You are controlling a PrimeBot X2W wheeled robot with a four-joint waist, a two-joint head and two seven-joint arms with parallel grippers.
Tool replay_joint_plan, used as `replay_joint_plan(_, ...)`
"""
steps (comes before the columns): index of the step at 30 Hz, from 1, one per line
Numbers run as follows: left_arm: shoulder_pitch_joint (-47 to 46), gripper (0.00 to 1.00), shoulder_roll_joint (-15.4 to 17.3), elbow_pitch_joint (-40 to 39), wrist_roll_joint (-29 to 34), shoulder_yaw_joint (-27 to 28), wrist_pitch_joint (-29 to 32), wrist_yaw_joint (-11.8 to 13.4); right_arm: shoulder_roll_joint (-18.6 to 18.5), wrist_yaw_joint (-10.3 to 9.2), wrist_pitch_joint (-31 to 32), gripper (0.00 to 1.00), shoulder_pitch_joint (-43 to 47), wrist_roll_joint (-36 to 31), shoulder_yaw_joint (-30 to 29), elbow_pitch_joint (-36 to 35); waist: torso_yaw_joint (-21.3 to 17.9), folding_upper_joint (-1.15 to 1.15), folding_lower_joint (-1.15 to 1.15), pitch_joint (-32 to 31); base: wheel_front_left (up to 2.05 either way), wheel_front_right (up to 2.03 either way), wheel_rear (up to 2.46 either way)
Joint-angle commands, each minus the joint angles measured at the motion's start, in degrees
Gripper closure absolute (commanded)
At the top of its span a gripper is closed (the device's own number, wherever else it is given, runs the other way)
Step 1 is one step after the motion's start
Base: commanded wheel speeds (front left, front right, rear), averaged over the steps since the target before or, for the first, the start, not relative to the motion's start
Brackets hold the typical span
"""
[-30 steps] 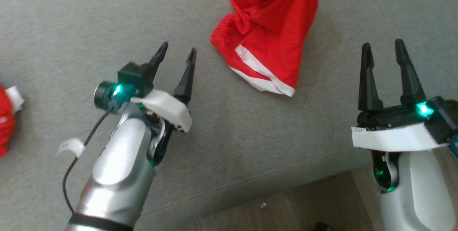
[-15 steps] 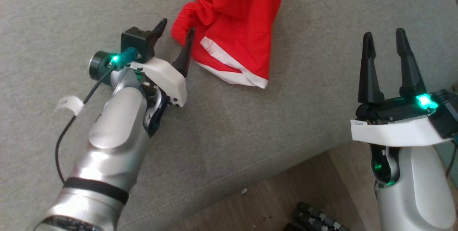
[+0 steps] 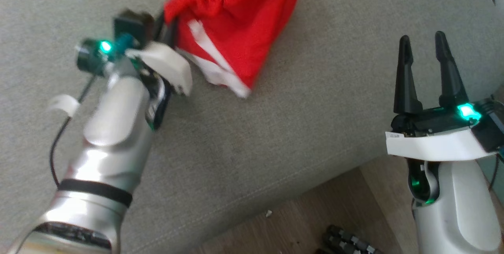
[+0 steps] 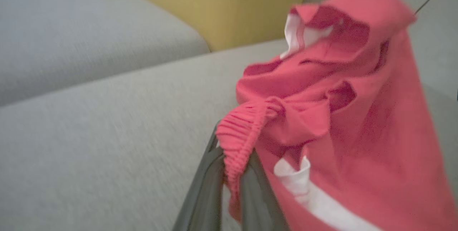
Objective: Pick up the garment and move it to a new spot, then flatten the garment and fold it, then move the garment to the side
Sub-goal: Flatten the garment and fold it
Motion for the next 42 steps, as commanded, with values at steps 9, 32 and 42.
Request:
replay_joint_plan(9, -1.5, 1.0, 0.7, -24.0, 1.9, 3.8, -0.9, 2.9, 0.0, 0.37, -0.2, 0.0, -0.2, 0.8, 2.3, -0.9, 1.5, 0.0, 0.0, -4.1, 0.0, 0.0, 0.0)
replay_joint_plan(32, -2.0, 1.0, 5.6, -12.4, -10.4, -7.4, -0.6, 10.9, 0.0, 0.37, -0.2, 0.0, -0.3, 2.1, 3.7, -0.8, 1.8, 0.0, 0.0, -4.8, 0.0, 0.0, 0.0)
replay_joint_plan(42, 1.2, 1.0, 9.3, 1.7, -10.9, -7.6, -0.1, 9.9, 0.0, 0.37, -0.2, 0.0, -1.1, -0.1, 3.1, -0.6, 6.0, 0.0, 0.0, -3.6, 0.0, 0.0, 0.0)
